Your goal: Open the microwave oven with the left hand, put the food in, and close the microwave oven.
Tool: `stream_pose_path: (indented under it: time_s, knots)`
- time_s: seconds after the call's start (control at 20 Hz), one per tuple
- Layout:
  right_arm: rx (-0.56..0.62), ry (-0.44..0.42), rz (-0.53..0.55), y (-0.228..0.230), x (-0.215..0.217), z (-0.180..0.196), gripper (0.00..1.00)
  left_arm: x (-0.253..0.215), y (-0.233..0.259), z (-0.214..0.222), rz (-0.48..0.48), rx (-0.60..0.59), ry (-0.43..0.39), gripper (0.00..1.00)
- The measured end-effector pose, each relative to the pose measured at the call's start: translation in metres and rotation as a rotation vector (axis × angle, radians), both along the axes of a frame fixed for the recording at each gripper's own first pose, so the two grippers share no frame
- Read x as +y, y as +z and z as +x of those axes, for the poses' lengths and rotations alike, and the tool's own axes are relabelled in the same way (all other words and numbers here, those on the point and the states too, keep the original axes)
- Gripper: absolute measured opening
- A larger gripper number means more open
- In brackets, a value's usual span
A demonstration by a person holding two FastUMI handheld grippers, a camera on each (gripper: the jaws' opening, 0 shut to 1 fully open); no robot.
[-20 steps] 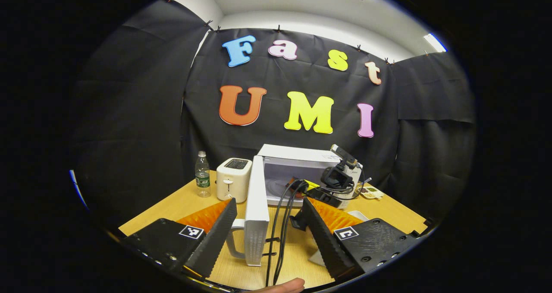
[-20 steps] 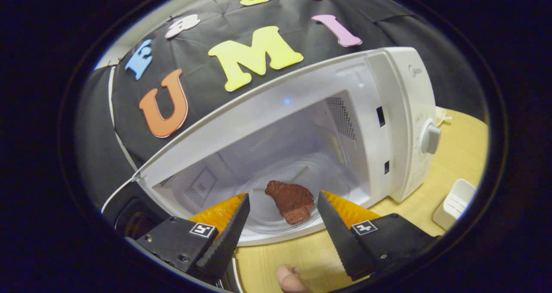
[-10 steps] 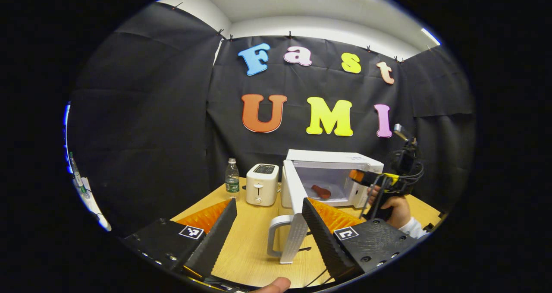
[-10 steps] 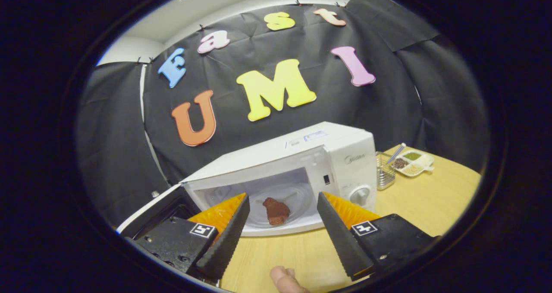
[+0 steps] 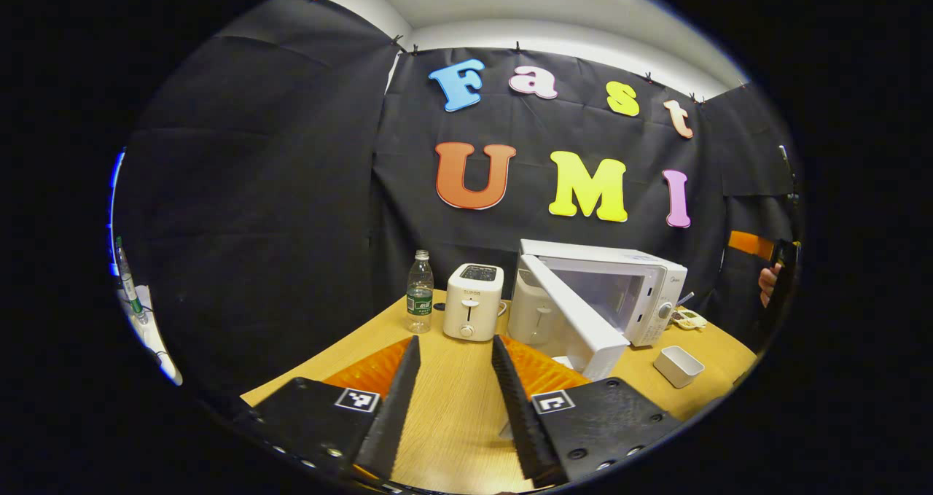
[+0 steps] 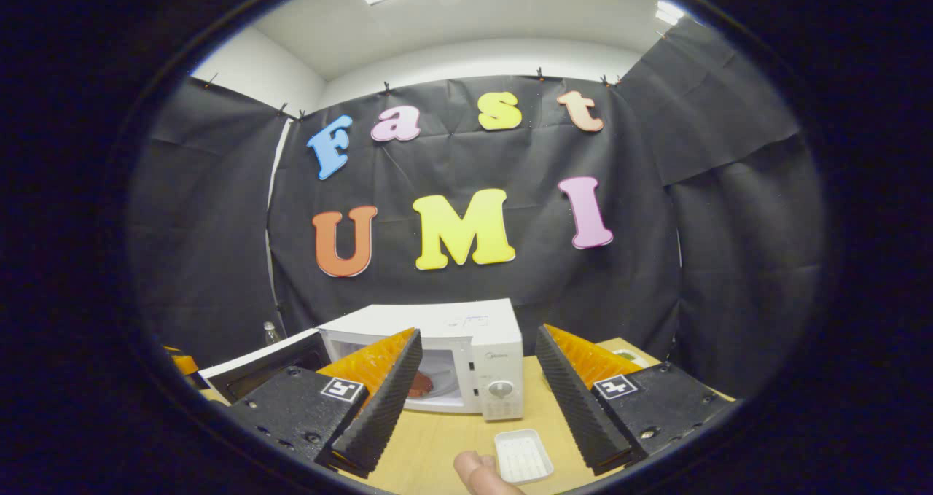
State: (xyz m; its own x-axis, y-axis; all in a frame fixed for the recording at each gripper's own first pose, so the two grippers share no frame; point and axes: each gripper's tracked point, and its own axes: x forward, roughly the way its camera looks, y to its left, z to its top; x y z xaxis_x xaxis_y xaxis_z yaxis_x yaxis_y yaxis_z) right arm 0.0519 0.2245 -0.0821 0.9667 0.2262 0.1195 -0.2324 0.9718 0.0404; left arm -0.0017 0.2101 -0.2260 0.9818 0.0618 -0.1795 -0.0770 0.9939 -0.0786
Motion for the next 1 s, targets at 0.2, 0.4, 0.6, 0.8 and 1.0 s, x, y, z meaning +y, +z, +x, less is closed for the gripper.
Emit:
stream_pose_path:
  time_s: [0.2,0.4,0.6,0.8,1.0]
  knots:
    - [0.001,0.006,-0.035,0.007,-0.025,-0.025,0.99,0.008,-0.018,0.019,-0.002,0.008,-0.006,0.00]
    - [-0.013,-0.011,-0.057,0.010,-0.052,-0.054,1.00,-0.007,-0.028,0.025,0.009,-0.005,-0.040,0.16]
    - [-0.013,-0.048,-0.054,-0.001,-0.085,-0.087,1.00,-0.036,-0.031,0.030,0.048,-0.018,-0.099,0.00]
    - [-0.013,-0.073,0.019,0.002,-0.126,-0.118,1.00,-0.083,-0.025,0.026,0.015,-0.027,-0.176,0.00]
    - [-0.043,-0.132,0.054,0.016,-0.173,-0.141,0.99,-0.142,-0.016,0.023,0.070,-0.046,-0.258,0.00]
